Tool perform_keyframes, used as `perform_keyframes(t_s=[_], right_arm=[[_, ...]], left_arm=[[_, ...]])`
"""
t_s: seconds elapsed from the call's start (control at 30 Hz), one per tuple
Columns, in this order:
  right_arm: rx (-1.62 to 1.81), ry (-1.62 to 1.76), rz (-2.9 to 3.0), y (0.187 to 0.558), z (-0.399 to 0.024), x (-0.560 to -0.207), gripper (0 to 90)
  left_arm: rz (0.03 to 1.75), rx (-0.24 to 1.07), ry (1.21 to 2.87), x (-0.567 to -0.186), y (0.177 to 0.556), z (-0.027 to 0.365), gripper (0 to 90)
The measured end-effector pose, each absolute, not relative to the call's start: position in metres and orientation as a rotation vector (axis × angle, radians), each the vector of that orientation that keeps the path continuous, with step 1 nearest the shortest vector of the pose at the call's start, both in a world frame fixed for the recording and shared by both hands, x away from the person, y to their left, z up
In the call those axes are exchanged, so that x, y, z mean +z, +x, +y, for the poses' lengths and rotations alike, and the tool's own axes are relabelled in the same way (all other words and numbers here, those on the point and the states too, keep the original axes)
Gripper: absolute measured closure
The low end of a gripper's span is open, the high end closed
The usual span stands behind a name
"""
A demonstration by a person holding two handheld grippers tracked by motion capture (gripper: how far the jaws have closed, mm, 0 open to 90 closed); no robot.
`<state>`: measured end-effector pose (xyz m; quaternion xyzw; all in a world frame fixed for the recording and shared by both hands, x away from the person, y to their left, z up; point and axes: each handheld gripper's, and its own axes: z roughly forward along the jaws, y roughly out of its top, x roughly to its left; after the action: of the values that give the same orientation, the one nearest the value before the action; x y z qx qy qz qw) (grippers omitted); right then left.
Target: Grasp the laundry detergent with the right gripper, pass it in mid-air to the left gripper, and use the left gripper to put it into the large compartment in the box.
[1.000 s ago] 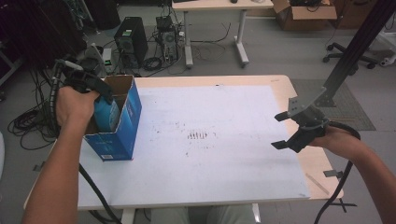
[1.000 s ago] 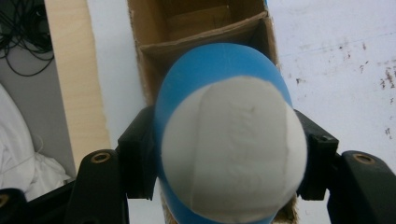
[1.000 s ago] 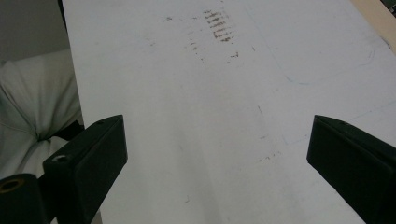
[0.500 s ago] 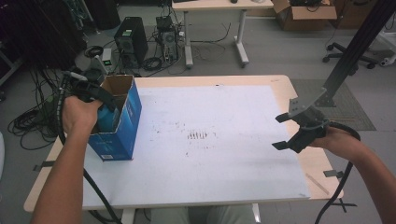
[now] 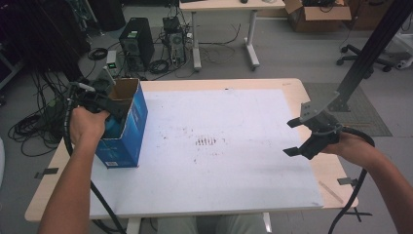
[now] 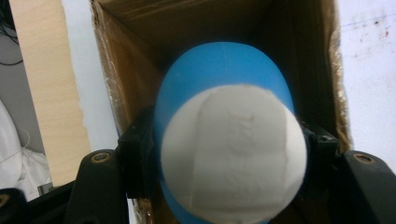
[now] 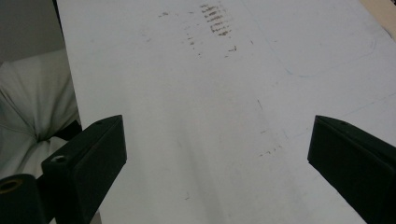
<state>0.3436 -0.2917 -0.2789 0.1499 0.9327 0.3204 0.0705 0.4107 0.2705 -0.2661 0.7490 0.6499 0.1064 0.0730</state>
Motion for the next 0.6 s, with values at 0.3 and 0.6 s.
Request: perform_keyframes(t_s=[0.3, 0.6], right_arm=[[0.961, 0.461, 2.810, 0.3451, -0.2908, -0.2806, 4.3], [0.967, 0.467, 2.810, 0.3446, -0.2905, -0.2809, 4.5]], left_arm=[[1.954, 0.297, 2.263, -0.2769, 0.4115, 0.2718, 37.8], [1.958, 0.291, 2.254, -0.2781, 0.4120, 0.2729, 37.6]])
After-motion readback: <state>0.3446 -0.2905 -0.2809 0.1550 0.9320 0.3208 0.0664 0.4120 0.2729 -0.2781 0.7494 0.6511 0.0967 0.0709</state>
